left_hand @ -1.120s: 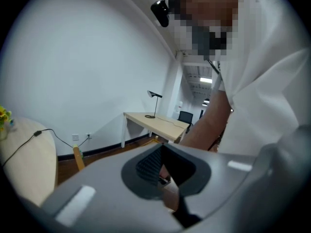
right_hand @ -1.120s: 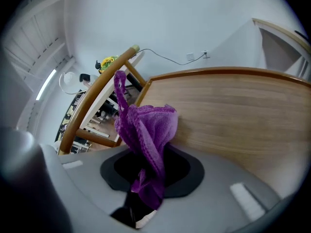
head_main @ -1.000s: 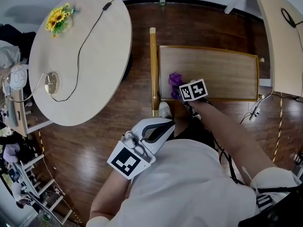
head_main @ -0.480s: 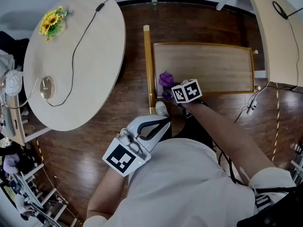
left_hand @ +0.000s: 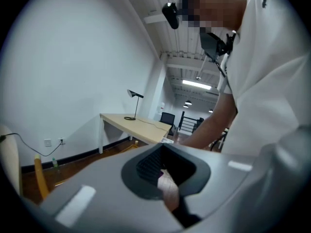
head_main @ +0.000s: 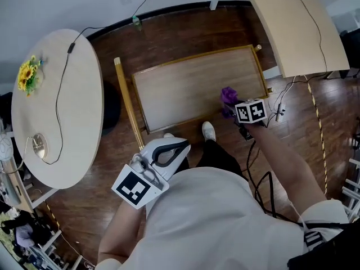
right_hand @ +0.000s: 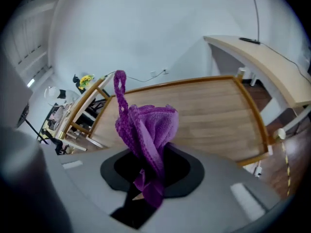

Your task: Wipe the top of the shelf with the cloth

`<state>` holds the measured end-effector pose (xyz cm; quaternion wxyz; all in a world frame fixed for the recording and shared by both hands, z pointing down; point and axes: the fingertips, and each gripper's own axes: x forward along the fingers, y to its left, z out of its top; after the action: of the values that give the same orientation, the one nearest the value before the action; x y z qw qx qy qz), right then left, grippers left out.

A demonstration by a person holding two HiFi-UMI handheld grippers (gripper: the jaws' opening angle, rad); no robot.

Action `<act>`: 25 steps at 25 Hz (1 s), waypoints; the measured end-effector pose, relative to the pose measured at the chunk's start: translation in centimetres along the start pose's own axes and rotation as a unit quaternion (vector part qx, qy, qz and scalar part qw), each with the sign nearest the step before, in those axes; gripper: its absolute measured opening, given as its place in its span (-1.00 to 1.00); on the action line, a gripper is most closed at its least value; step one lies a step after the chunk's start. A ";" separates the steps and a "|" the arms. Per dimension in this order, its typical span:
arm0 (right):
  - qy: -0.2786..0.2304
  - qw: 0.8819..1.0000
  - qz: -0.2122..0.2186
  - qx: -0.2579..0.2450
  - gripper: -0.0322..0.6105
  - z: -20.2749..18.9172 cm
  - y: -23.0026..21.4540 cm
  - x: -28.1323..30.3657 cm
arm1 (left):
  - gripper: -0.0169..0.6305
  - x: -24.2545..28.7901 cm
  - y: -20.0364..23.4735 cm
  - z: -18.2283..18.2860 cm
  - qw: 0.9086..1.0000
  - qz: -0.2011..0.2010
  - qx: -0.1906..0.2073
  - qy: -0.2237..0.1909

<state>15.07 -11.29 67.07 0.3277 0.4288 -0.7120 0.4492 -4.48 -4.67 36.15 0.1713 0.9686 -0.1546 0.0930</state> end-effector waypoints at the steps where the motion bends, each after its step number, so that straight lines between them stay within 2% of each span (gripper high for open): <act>1: -0.001 1.000 -0.017 0.008 -0.58 -0.5 -2.8 -1.2 | -0.89 1.0 -0.2 0.4 1.000 -0.003 0.000 -0.001; 7: 0.023 0.993 -0.110 0.022 -0.58 -2.9 -16.9 -6.7 | -0.89 6.4 -1.0 1.8 1.000 -0.009 -0.002 0.009; 9: 0.035 0.991 -0.126 0.028 -0.58 -3.7 -19.8 -7.5 | -0.89 7.8 -1.2 2.0 1.000 -0.006 -0.006 0.012; 12: 0.051 0.990 -0.129 0.029 -0.58 -4.5 -21.7 -7.2 | -0.89 9.2 -1.2 2.2 1.000 0.004 -0.013 0.016; 17: 0.054 0.994 -0.092 0.029 -0.58 -4.4 -19.4 -4.9 | -0.89 10.1 -0.7 2.4 0.999 0.025 -0.015 0.016; 25: 0.056 0.998 -0.008 0.009 -0.58 -3.8 -9.5 -1.2 | -0.89 7.4 0.1 2.4 0.999 0.053 -0.009 0.003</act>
<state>24.49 -9.62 70.92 0.3668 0.4121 -0.6850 0.4758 2.68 -7.62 35.73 0.1757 0.9569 -0.2065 0.1037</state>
